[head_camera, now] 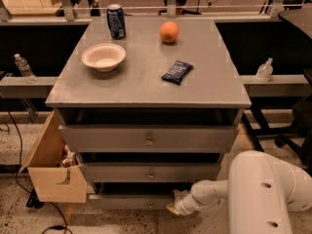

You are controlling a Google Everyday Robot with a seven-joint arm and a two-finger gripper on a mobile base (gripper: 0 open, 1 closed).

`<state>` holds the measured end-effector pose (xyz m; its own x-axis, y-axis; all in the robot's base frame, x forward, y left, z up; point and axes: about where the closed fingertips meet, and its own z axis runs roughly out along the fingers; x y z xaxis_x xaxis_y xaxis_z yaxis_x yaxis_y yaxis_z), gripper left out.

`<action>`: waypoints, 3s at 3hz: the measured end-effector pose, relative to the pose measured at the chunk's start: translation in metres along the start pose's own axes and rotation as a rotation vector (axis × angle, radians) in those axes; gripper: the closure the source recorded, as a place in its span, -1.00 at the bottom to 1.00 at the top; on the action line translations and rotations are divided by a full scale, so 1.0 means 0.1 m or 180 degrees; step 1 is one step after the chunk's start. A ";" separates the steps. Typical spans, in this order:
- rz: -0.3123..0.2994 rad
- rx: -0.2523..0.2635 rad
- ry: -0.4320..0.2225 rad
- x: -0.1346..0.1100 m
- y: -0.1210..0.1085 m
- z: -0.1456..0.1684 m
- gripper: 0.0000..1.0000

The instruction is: Open bottom drawer

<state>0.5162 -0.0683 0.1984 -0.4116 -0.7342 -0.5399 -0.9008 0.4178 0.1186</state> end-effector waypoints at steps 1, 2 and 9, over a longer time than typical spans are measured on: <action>0.0000 0.0000 0.0000 0.00 0.00 0.00 1.00; 0.0001 0.0000 0.0000 0.00 0.00 0.00 1.00; 0.0001 -0.0002 -0.0001 0.00 0.00 0.00 -0.71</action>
Offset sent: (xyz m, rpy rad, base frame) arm -0.0616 -0.0250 0.0180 0.1756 0.0887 -0.1134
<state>0.5158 -0.0681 0.1984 -0.4119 -0.7339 -0.5402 -0.9007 0.4177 0.1193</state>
